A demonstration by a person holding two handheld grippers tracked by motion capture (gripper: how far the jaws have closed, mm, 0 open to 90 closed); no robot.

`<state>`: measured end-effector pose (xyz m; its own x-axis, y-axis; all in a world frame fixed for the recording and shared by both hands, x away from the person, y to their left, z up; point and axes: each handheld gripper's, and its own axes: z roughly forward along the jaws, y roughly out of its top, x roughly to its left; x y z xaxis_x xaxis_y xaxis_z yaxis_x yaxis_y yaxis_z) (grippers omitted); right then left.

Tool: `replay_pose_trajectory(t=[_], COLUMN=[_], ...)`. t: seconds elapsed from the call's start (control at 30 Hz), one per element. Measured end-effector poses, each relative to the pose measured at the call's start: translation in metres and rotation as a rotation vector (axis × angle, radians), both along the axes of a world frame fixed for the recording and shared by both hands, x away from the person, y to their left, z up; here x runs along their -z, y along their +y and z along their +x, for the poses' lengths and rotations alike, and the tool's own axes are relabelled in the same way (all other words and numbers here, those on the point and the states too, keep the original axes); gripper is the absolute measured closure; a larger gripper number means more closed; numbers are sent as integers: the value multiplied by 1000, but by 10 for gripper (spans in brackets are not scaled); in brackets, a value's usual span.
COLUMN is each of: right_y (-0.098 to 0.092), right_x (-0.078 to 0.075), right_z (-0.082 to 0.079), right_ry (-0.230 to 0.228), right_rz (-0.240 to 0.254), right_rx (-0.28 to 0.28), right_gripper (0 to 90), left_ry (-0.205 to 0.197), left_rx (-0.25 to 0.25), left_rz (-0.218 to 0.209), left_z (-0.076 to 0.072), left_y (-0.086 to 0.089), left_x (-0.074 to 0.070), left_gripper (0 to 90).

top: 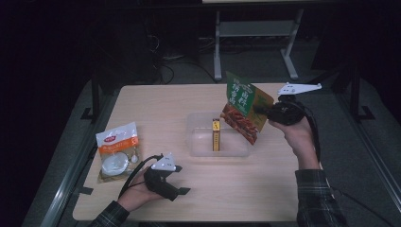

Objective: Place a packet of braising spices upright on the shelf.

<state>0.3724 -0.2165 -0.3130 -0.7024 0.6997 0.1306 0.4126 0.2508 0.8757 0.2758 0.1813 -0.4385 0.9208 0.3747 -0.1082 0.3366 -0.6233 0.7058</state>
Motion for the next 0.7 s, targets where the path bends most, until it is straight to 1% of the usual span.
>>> replay_pose_trajectory(t=[0.03, 0.13, 0.17, 0.27, 0.37, 0.4, 0.43, 0.5, 0.6, 0.63, 0.7], right_y=[0, 2, 2, 3, 4, 4, 5, 6, 9, 10, 11], right_x=[1, 4, 5, 7, 9, 10, 10, 12, 16, 17, 18], right_z=[0, 3, 3, 5, 5, 6, 6, 6, 8, 8, 8], right_ry=[0, 3, 4, 11, 16, 14, 15, 20, 26, 27, 29], right_rz=[-1, -9, -13, -16, -18, -21, -20, -24, -43, -46, -47], right_rx=[-1, 0, 5, 1, -3, -5, -4, -11, -17, -21, -23], right_gripper=[897, 897, 897, 897, 896, 896, 896, 896, 895, 895, 895], left_ry=[4, 5, 2, 12, 14, 15, 4, -2, 5, 14, 12], left_rx=[-7, -3, 5, 0, -1, 3, 18, 26, 29, 26, 29], left_rz=[-11, -10, 1, -9, -11, -7, 2, 7, 4, -2, 3], left_z=[-1, -1, 0, -1, -2, -2, -1, -1, -2, -2, -2], left_y=[-1, -1, -1, -2, -2, -2, -1, -1, -2, -3, -3], left_x=[0, 1, 0, 1, 1, 1, 0, 0, -1, -1, -1], left_gripper=[161, 161, 161, 160, 161, 161, 160, 157, 152, 152, 151])
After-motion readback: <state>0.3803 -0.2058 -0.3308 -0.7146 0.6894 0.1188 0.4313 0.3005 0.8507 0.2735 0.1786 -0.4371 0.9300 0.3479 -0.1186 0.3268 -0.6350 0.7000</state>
